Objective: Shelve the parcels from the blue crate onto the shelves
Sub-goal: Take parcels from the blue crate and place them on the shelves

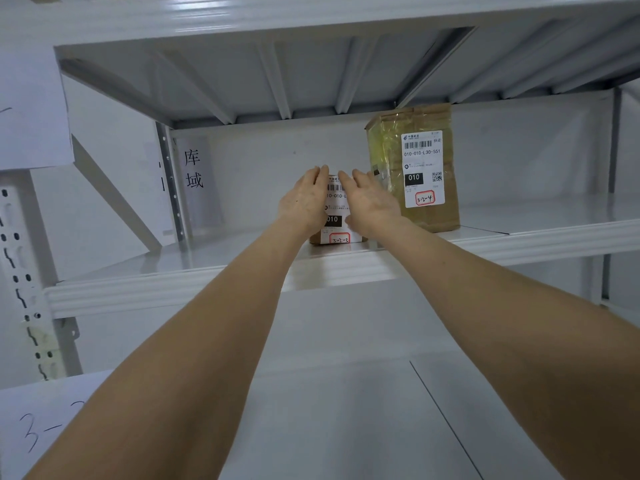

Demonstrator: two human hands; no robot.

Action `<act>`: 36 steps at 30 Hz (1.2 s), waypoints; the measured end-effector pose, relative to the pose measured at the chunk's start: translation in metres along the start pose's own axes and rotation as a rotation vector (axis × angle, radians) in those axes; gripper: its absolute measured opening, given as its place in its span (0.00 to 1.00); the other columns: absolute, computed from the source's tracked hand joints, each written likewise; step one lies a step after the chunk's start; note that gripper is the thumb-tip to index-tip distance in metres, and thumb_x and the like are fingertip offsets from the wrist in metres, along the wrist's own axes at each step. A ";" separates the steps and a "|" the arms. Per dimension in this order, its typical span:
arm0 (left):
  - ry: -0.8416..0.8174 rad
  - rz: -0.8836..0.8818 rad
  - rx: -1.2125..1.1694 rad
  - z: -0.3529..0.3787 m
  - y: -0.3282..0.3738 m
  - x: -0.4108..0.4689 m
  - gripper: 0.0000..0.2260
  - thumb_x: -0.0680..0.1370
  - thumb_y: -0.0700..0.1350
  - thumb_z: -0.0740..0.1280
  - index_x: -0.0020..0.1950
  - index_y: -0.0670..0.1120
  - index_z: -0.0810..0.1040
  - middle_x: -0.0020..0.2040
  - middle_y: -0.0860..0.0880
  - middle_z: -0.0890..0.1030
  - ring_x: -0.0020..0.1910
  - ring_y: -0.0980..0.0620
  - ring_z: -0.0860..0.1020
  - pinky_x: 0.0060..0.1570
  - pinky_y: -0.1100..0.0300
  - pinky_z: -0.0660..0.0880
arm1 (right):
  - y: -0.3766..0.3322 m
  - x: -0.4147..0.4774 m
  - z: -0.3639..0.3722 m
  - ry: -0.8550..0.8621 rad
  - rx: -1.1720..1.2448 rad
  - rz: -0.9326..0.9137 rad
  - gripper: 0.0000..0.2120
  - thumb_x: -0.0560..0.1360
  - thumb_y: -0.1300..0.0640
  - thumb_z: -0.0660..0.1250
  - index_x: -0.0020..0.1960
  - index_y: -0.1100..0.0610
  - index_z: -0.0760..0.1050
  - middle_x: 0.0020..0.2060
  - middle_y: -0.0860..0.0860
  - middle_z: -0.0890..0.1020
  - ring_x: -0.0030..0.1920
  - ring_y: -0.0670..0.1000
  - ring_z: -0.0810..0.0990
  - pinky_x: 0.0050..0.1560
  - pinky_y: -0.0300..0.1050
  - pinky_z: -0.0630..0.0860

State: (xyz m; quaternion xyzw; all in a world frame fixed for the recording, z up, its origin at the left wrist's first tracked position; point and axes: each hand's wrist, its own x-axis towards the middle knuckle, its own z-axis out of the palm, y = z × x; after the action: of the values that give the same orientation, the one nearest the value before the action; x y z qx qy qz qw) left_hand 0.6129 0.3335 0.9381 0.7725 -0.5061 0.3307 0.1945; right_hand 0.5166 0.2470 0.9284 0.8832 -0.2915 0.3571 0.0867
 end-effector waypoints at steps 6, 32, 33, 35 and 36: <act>0.015 -0.031 -0.007 -0.008 0.007 -0.015 0.32 0.76 0.39 0.66 0.76 0.45 0.55 0.76 0.44 0.53 0.71 0.45 0.63 0.56 0.50 0.73 | -0.004 -0.022 -0.016 0.061 -0.005 0.018 0.38 0.75 0.60 0.68 0.77 0.53 0.50 0.76 0.56 0.55 0.75 0.57 0.56 0.69 0.51 0.64; -0.107 0.198 -0.127 0.046 0.237 -0.120 0.23 0.77 0.39 0.61 0.72 0.45 0.63 0.68 0.45 0.66 0.63 0.44 0.70 0.46 0.53 0.69 | 0.169 -0.219 -0.047 0.003 -0.021 0.232 0.29 0.75 0.59 0.65 0.74 0.54 0.60 0.69 0.55 0.65 0.69 0.56 0.64 0.63 0.49 0.66; -0.166 0.186 -0.135 0.055 0.257 -0.128 0.24 0.78 0.39 0.61 0.73 0.45 0.62 0.69 0.45 0.65 0.64 0.44 0.69 0.48 0.52 0.70 | 0.187 -0.236 -0.046 -0.027 -0.032 0.246 0.28 0.75 0.59 0.65 0.74 0.55 0.60 0.69 0.55 0.65 0.69 0.57 0.64 0.64 0.49 0.66; -0.253 0.177 -0.157 0.076 0.297 -0.147 0.24 0.78 0.40 0.61 0.73 0.45 0.62 0.69 0.45 0.64 0.65 0.44 0.68 0.52 0.51 0.71 | 0.221 -0.273 -0.041 -0.084 -0.049 0.273 0.28 0.75 0.59 0.64 0.74 0.55 0.60 0.69 0.56 0.65 0.69 0.57 0.64 0.64 0.49 0.66; -0.282 0.183 -0.165 0.087 0.317 -0.158 0.24 0.78 0.40 0.61 0.73 0.45 0.62 0.69 0.45 0.64 0.66 0.45 0.68 0.53 0.51 0.72 | 0.238 -0.292 -0.037 -0.110 -0.052 0.289 0.28 0.75 0.59 0.64 0.74 0.55 0.60 0.69 0.56 0.65 0.69 0.57 0.64 0.63 0.49 0.66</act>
State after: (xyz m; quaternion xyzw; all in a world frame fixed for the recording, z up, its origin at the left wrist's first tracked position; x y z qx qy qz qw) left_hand 0.3095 0.2508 0.7538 0.7433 -0.6218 0.1929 0.1536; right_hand 0.1897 0.1986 0.7433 0.8476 -0.4291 0.3094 0.0411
